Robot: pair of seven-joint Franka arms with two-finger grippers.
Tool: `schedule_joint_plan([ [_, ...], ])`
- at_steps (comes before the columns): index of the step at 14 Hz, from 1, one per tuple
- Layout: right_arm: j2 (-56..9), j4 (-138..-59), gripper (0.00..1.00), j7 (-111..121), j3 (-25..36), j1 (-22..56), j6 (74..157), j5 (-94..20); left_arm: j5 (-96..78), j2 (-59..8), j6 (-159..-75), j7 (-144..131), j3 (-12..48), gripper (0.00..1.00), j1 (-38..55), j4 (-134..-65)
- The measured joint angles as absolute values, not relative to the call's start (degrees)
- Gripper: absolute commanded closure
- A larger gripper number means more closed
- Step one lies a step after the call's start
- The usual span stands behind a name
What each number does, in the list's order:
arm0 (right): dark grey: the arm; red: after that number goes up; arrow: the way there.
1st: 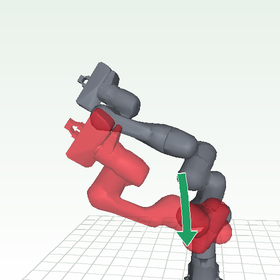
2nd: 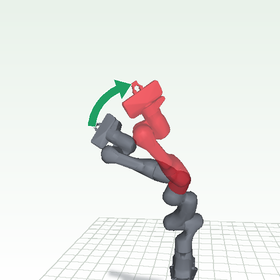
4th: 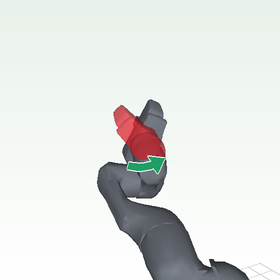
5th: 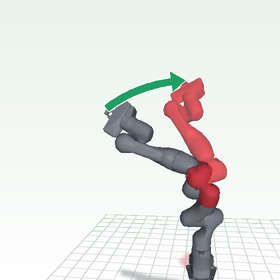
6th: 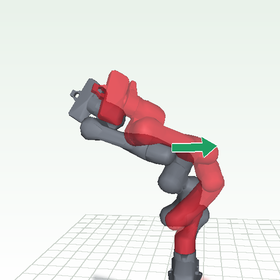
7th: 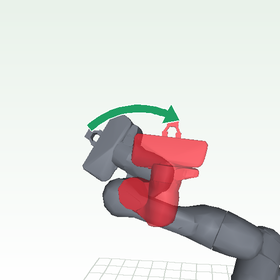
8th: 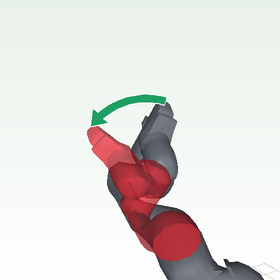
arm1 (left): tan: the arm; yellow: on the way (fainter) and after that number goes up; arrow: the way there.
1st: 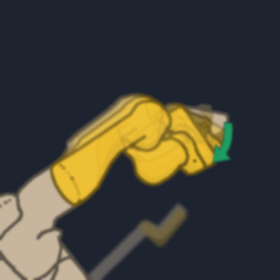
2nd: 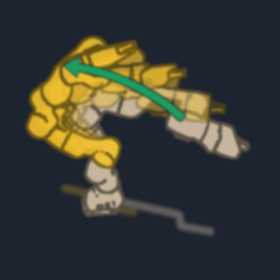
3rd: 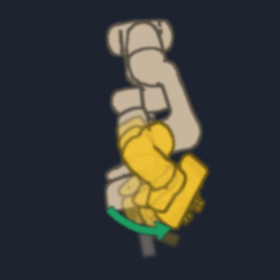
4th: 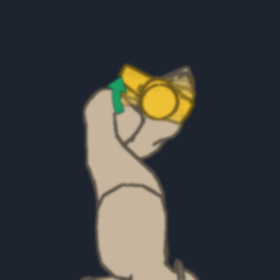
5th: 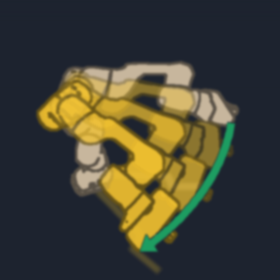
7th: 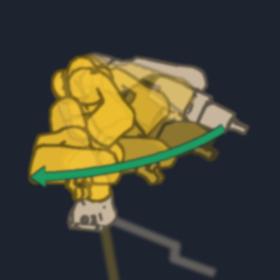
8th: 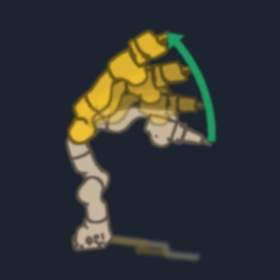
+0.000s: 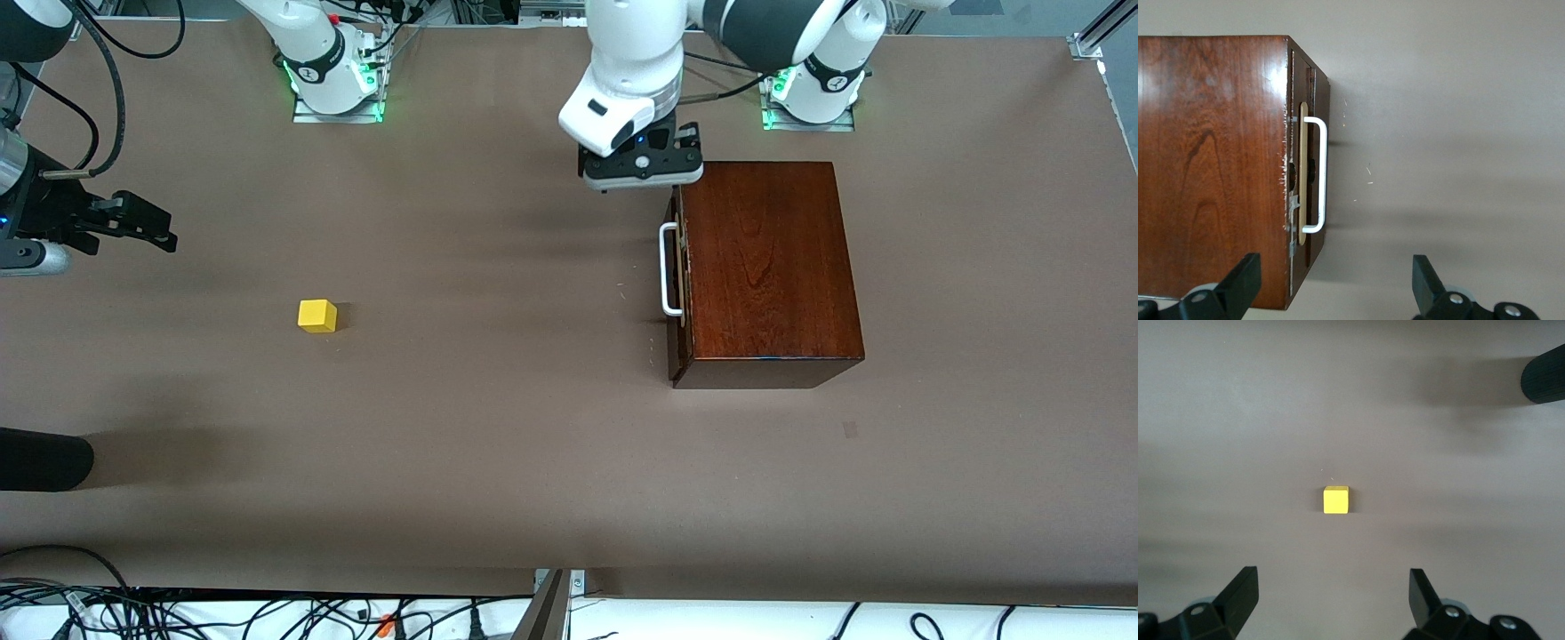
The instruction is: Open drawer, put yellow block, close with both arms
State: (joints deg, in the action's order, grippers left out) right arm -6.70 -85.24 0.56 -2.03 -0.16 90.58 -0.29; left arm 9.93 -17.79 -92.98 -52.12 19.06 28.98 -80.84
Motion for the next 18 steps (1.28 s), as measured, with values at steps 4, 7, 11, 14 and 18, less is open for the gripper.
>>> schedule_joint_plan([
  [4,-6.77,-85.24,0.00,0.56,-2.01,-0.15,90.58,-0.29,15.00,-22.76,-93.33,-55.83,19.06,0.00,31.49,-80.95],
  [7,-6.79,-85.24,0.00,0.56,-2.01,-0.15,90.58,-0.29,18.89,-27.21,-93.63,-56.14,19.05,0.00,32.41,-81.00],
  [11,-6.79,-85.24,0.00,0.56,-2.01,-0.15,90.58,-0.29,23.10,-30.99,-95.18,-56.10,19.04,0.00,32.67,-81.77],
  [14,-6.79,-85.24,0.00,0.56,-2.03,-0.15,90.58,-0.29,25.10,-32.94,-97.57,-56.09,18.89,0.00,32.67,-83.33],
  [18,-6.79,-85.24,0.00,0.56,-2.30,-0.09,90.58,-0.32,27.60,-33.62,-101.75,-56.06,18.52,0.00,32.46,-86.98],
])
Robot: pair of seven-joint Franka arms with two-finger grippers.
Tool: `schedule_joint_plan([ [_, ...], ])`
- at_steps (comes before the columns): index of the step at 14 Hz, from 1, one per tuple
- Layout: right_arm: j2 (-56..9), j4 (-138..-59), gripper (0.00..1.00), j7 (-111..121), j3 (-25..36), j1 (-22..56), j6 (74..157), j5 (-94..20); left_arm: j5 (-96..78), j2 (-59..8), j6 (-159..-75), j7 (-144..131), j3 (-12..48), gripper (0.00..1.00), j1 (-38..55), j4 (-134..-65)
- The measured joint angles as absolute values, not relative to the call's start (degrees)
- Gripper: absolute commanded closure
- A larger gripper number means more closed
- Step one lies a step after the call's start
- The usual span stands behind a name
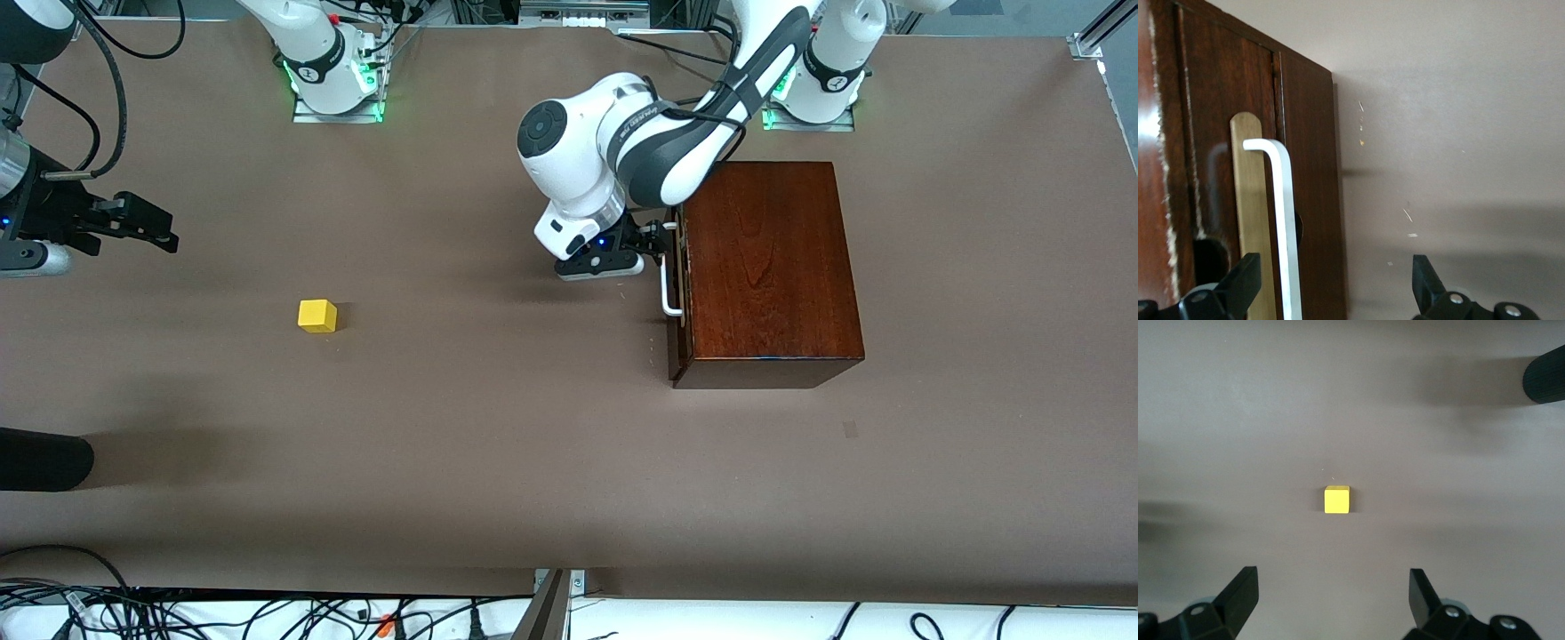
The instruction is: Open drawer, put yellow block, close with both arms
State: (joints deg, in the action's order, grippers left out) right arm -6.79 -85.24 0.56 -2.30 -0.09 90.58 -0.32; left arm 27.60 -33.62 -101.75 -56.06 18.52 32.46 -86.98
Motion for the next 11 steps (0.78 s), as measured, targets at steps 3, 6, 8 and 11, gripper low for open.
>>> schedule_joint_plan([
  [3,-6.79,-85.24,0.00,0.56,-2.52,-0.05,90.58,-0.32,28.53,-33.66,-102.52,-55.96,18.48,0.00,32.33,-88.96],
  [6,-6.79,-85.23,0.00,0.56,-2.52,-0.05,90.58,-0.32,28.55,-33.66,-102.56,-55.52,18.24,0.00,32.05,-89.49],
  [8,-6.79,-85.23,0.00,0.56,-2.52,-0.05,90.58,-0.32,28.55,-33.71,-102.64,-55.31,18.07,0.00,31.78,-89.78],
  [11,-6.79,-85.23,0.00,0.56,-2.52,-0.05,90.58,-0.32,28.55,-34.34,-102.86,-55.31,17.85,0.00,31.66,-90.01],
])
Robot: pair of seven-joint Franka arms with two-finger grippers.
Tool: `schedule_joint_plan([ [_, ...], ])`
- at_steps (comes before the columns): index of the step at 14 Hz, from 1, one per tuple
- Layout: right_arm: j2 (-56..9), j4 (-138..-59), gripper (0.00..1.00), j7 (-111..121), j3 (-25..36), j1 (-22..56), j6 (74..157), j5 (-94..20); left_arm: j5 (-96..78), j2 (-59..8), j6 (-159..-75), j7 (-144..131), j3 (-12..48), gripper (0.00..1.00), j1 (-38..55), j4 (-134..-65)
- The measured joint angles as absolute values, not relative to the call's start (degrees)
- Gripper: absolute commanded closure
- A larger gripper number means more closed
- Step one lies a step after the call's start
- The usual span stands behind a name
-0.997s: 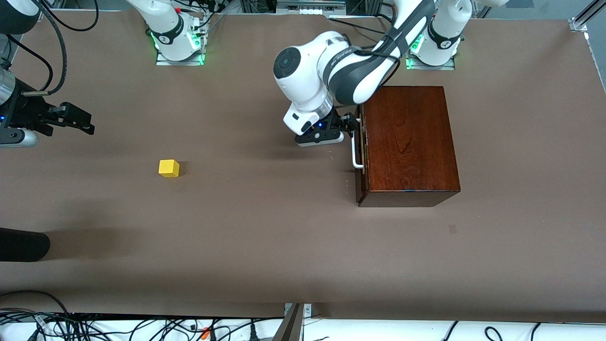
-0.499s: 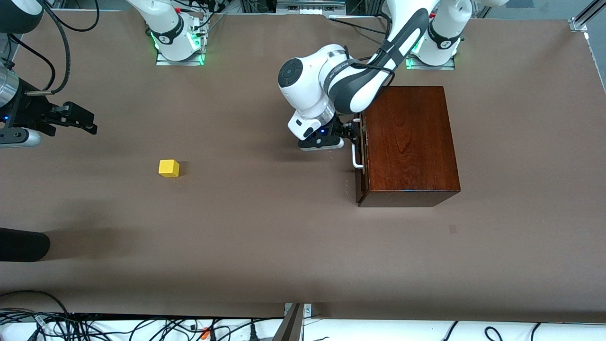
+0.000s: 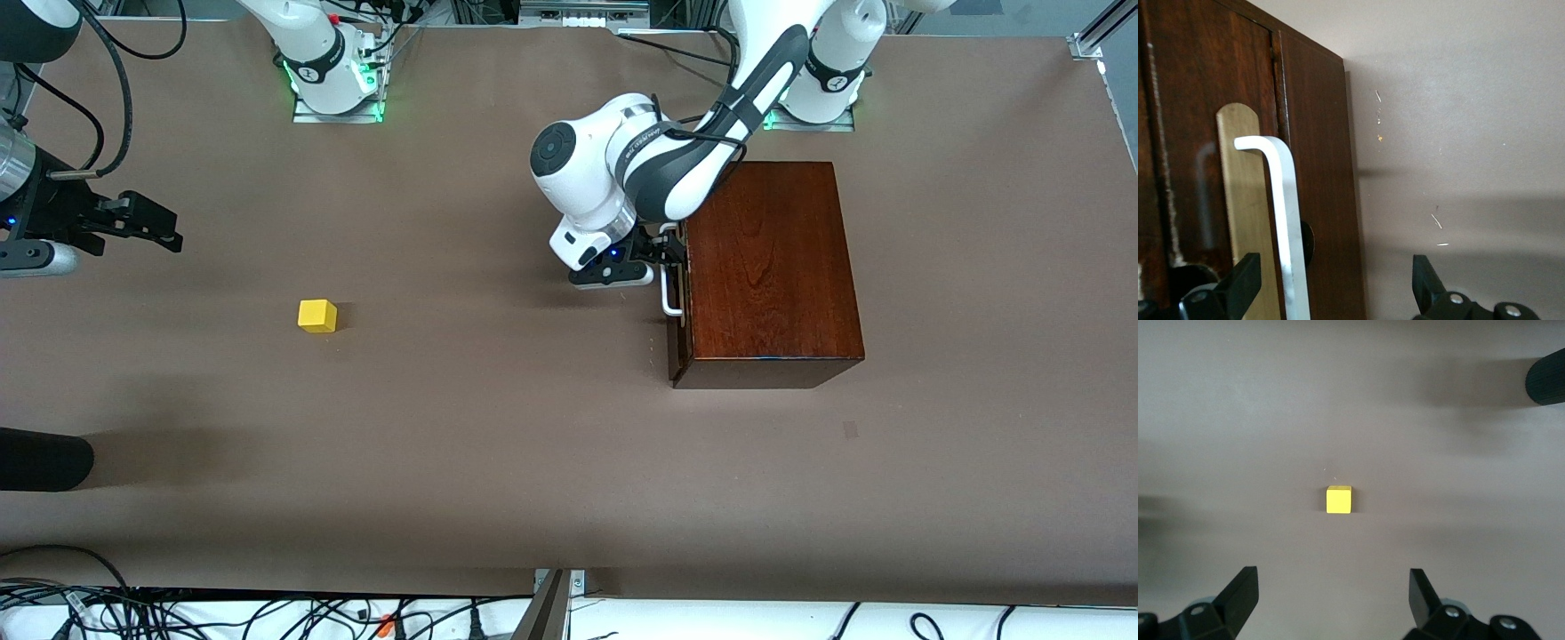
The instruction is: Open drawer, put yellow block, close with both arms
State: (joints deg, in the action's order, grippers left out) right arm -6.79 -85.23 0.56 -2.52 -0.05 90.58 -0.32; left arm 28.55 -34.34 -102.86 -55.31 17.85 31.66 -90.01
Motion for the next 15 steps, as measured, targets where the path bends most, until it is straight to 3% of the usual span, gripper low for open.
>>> schedule_joint_plan([
  [15,-7.61,-84.82,0.00,0.60,-1.77,0.10,92.98,-0.34,28.95,-35.91,-105.48,-59.88,17.85,0.00,31.79,-89.83],
])
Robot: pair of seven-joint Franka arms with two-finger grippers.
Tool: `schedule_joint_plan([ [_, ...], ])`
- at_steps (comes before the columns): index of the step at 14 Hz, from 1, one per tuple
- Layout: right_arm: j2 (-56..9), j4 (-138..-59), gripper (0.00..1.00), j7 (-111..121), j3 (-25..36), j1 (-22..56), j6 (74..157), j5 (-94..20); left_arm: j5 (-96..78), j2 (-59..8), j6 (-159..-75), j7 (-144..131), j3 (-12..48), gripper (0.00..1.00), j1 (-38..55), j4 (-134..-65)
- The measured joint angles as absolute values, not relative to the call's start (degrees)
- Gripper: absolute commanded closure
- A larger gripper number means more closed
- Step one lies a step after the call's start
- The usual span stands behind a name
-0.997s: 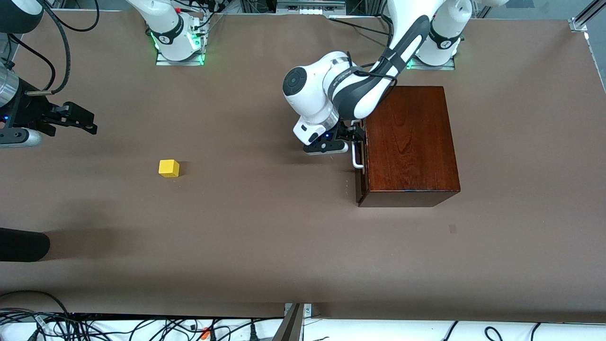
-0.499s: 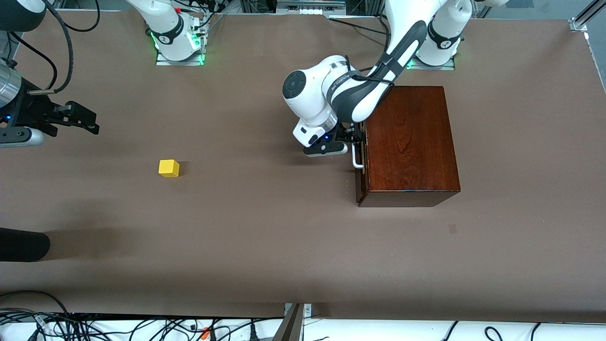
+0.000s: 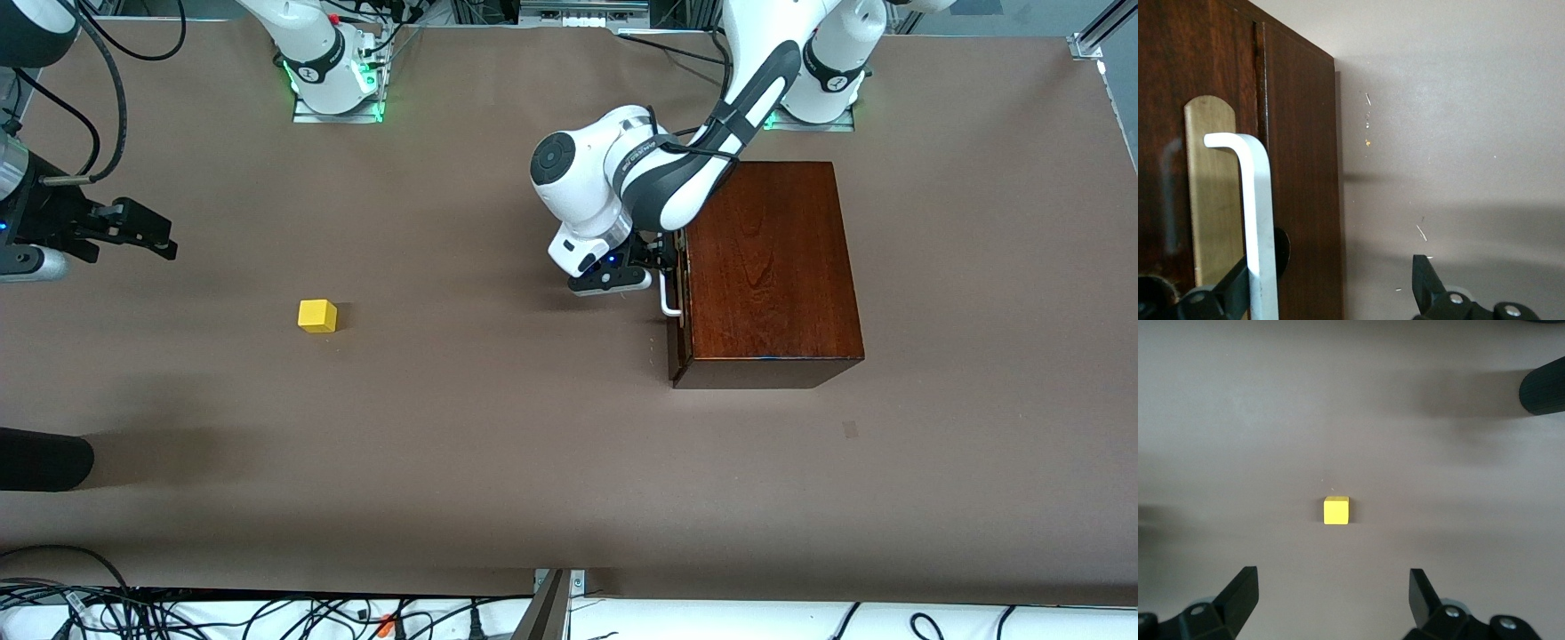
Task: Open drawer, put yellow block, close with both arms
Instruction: 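Pull the drawer open with the left gripper while the right gripper approaches the cube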
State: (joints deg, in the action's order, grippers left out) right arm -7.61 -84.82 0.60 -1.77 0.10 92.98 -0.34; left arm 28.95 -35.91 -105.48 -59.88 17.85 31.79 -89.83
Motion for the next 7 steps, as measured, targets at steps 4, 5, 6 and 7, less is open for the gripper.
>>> schedule_joint_plan([
  [4,-9.52,-84.82,0.00,0.61,-1.77,0.11,94.20,-0.34,28.95,-36.84,-105.87,-61.89,17.91,0.00,32.82,-88.49],
  [5,-9.88,-84.82,0.00,0.61,-1.75,0.08,94.20,-0.34,28.95,-37.33,-105.92,-62.61,17.92,0.00,33.15,-87.64],
  [6,-10.07,-84.82,0.00,0.64,-1.72,0.02,94.20,-0.34,28.95,-37.98,-106.05,-63.34,17.96,0.00,33.65,-86.54],
  [7,-10.14,-84.83,0.00,0.80,-1.70,-0.03,94.18,-0.34,28.95,-38.52,-106.08,-64.11,17.96,0.00,34.23,-85.58],
])
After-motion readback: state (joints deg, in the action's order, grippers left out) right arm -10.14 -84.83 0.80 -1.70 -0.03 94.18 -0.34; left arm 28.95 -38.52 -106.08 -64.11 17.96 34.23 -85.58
